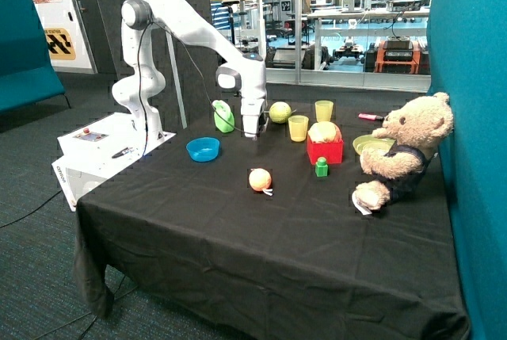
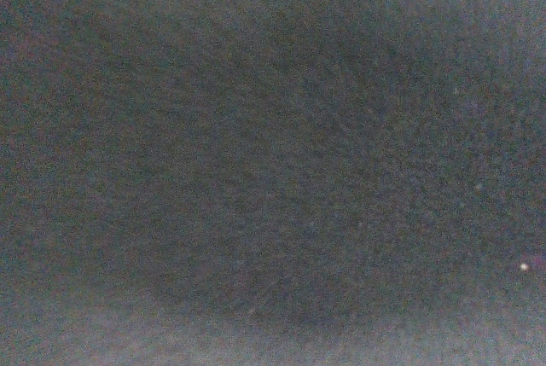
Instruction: Roll the dices in the bowl
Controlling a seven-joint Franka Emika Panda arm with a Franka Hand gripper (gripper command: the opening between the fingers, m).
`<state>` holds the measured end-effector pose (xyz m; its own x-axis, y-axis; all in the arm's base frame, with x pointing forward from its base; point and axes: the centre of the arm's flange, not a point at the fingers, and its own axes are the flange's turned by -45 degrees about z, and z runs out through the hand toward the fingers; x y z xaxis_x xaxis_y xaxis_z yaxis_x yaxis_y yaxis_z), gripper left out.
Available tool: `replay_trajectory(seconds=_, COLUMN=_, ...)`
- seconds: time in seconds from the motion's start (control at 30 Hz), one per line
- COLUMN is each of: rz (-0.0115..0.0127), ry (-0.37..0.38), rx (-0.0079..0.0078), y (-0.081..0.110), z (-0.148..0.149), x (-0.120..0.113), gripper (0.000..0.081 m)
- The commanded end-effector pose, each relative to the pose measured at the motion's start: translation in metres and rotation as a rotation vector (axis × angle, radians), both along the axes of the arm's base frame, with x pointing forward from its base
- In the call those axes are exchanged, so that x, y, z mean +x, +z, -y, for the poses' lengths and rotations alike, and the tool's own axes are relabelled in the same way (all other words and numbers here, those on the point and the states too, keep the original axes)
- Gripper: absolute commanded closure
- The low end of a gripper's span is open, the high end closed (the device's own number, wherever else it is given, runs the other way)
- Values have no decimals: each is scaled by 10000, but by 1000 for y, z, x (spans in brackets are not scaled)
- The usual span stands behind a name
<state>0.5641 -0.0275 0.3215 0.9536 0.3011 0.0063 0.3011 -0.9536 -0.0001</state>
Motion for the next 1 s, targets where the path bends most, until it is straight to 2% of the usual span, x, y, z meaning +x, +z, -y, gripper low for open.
replay_trajectory(seconds=0.0, rz=-59, ry=323, rx=-21, y=44, z=-15, x=0, gripper=808)
replay_trajectory(seconds=0.27, rz=-59, ry=289, rx=-21, y=97, z=-26, x=-15, gripper=808)
replay_trajectory(seconds=0.43, rz=-60, ry=82, rx=-20, y=116, z=-23, x=-26, gripper=808)
replay_trajectory(seconds=0.5, rz=-60, ry=-254, rx=-19, y=126, z=-17, x=-33, gripper=808)
replay_trajectory(seconds=0.7, rz=-61, ry=-956, rx=-17, y=143, z=3, x=-51, gripper=808)
replay_trajectory(seconds=0.97, rz=-61, ry=-1729, rx=-15, y=149, z=32, x=-77, gripper=808)
